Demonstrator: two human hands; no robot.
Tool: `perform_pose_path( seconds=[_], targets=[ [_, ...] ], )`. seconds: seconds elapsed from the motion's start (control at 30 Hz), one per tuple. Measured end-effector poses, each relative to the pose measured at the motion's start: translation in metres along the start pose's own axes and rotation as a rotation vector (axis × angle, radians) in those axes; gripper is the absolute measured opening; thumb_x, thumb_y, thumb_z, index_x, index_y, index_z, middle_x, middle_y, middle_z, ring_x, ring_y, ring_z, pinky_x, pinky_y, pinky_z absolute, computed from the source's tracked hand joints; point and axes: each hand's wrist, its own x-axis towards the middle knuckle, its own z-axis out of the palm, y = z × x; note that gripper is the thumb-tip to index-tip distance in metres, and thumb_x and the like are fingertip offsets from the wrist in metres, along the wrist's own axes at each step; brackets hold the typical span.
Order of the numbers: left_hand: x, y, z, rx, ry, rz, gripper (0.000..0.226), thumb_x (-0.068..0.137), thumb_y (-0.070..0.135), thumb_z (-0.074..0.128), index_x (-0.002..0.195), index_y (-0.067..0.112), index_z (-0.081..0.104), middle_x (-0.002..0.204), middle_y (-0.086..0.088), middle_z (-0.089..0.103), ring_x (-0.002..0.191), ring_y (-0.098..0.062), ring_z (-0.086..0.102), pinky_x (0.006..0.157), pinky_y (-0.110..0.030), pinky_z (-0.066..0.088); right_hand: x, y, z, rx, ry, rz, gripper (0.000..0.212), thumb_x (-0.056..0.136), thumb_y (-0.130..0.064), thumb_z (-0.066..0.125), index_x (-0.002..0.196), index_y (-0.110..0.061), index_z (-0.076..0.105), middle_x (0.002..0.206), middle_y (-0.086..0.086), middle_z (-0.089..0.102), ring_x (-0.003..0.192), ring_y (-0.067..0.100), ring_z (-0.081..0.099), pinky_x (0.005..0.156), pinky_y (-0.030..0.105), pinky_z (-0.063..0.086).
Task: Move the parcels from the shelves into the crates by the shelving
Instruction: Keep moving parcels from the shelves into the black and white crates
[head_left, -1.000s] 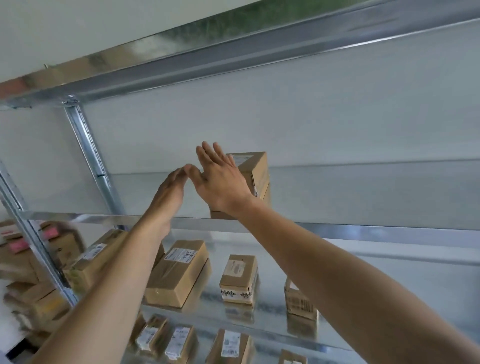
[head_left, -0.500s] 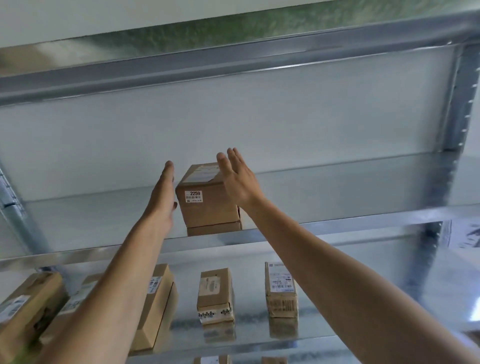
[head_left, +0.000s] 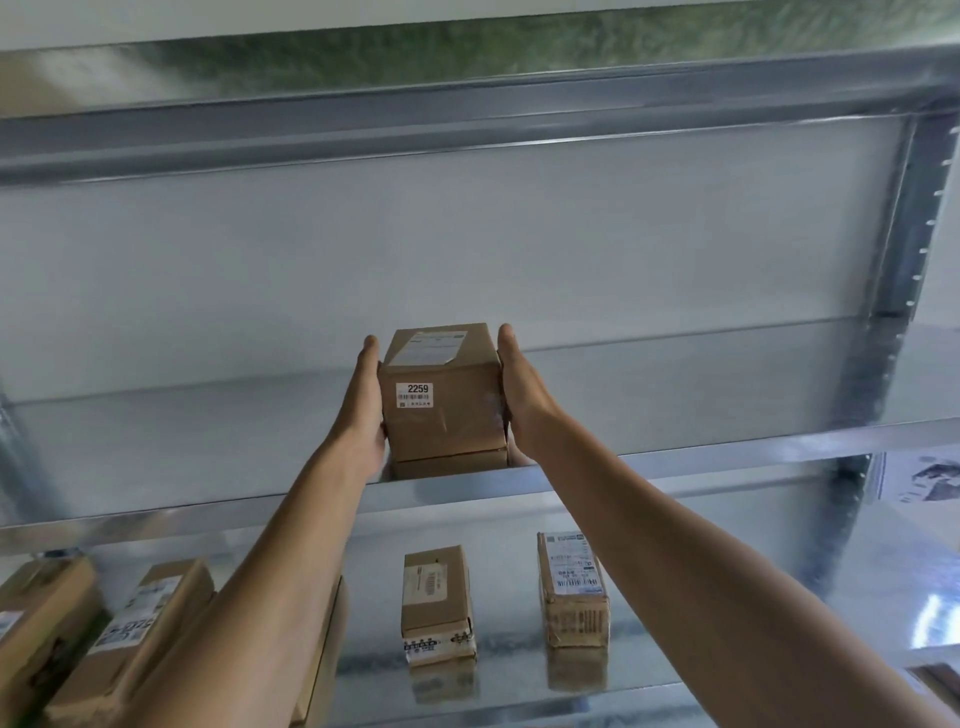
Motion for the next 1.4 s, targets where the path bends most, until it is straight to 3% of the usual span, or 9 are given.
perform_pose_path(
  seconds=[0.1, 0.23, 0.4, 0.57, 0.77, 1.03, 1.17, 1.33, 1.4],
  targets=[
    [0.003, -0.003, 0.000, -0.057, -0.055, -0.036, 0.069, 0.102, 0.071, 0.026, 0.114, 0.022, 0.074, 0.098, -0.009, 0.080, 0.073, -0.017, 0.078, 0.049, -0.026, 0.057, 0.011, 0.010, 0.004, 0.060, 0.000, 0.047, 0.108, 0.062, -0.096, 0.036, 0.117, -0.009, 0.071, 0.088, 0.015, 0.061, 0.078, 0.027, 0.049, 0.076, 0.042, 0.047],
    [0.005, -0.006, 0.000, -0.092, -0.089, -0.058, 0.068, 0.102, 0.070, 0.024, 0.109, 0.024, 0.074, 0.091, -0.007, 0.080, 0.072, -0.017, 0.078, 0.053, -0.026, 0.056, 0.010, 0.014, 0.007, 0.060, 0.007, 0.099, 0.096, 0.061, -0.097, 0.037, 0.108, -0.023, 0.074, 0.131, 0.025, 0.062, 0.109, 0.041, 0.069, 0.108, 0.063, 0.044],
    [0.000, -0.006, 0.000, -0.095, -0.086, -0.034, 0.065, 0.102, 0.070, 0.028, 0.114, 0.026, 0.074, 0.093, -0.005, 0.081, 0.074, -0.015, 0.078, 0.056, -0.028, 0.057, -0.006, 0.005, 0.009, 0.037, 0.054, 0.089, 0.084, 0.075, -0.089, 0.034, 0.123, -0.029, 0.069, 0.119, 0.012, 0.072, 0.113, 0.033, 0.068, 0.106, 0.053, 0.050],
    [-0.008, 0.000, 0.007, -0.123, -0.098, 0.015, 0.062, 0.101, 0.070, 0.032, 0.120, 0.028, 0.074, 0.105, -0.004, 0.079, 0.097, -0.021, 0.076, 0.068, -0.034, 0.059, -0.025, -0.012, -0.005, 0.081, 0.038, -0.040, 0.057, 0.105, -0.062, 0.030, 0.124, -0.025, 0.069, 0.105, 0.001, 0.076, 0.084, 0.010, 0.075, 0.062, 0.024, 0.059],
    [-0.020, 0.004, 0.027, -0.084, -0.137, 0.116, 0.059, 0.100, 0.071, 0.031, 0.131, 0.036, 0.067, 0.116, 0.000, 0.077, 0.110, -0.020, 0.072, 0.078, -0.038, 0.060, -0.053, -0.029, -0.027, 0.117, 0.088, -0.152, 0.054, 0.106, -0.058, 0.030, 0.125, -0.026, 0.069, 0.104, -0.005, 0.076, 0.085, 0.007, 0.075, 0.057, 0.019, 0.056],
    [-0.062, -0.003, 0.079, -0.062, -0.258, 0.161, 0.057, 0.103, 0.066, 0.028, 0.135, 0.035, 0.064, 0.117, 0.003, 0.076, 0.106, -0.015, 0.073, 0.079, -0.033, 0.061, -0.102, -0.031, -0.084, 0.142, 0.222, -0.186, 0.052, 0.106, -0.058, 0.031, 0.119, -0.028, 0.072, 0.108, -0.003, 0.078, 0.099, 0.012, 0.074, 0.075, 0.027, 0.057],
    [-0.093, -0.009, 0.115, -0.071, -0.340, 0.148, 0.057, 0.104, 0.064, 0.029, 0.135, 0.033, 0.064, 0.114, 0.005, 0.077, 0.103, -0.012, 0.074, 0.070, -0.027, 0.060, -0.132, -0.029, -0.122, 0.151, 0.306, -0.202, 0.054, 0.105, -0.060, 0.034, 0.122, -0.026, 0.072, 0.115, 0.001, 0.077, 0.110, 0.019, 0.071, 0.103, 0.043, 0.053],
    [-0.140, -0.020, 0.168, -0.098, -0.450, 0.100, 0.056, 0.104, 0.065, 0.029, 0.135, 0.035, 0.064, 0.116, 0.001, 0.077, 0.106, -0.019, 0.074, 0.093, -0.048, 0.059, -0.182, -0.031, -0.183, 0.154, 0.421, -0.223, 0.055, 0.105, -0.059, 0.034, 0.124, -0.024, 0.072, 0.116, 0.003, 0.076, 0.112, 0.024, 0.071, 0.107, 0.051, 0.050],
    [-0.163, -0.025, 0.192, -0.108, -0.475, 0.098, 0.054, 0.105, 0.063, 0.029, 0.133, 0.035, 0.064, 0.116, 0.003, 0.077, 0.104, -0.016, 0.074, 0.093, -0.046, 0.059, -0.205, -0.033, -0.209, 0.144, 0.464, -0.229, 0.054, 0.104, -0.060, 0.034, 0.123, -0.026, 0.072, 0.116, 0.003, 0.076, 0.112, 0.024, 0.071, 0.107, 0.051, 0.050]
  ],
)
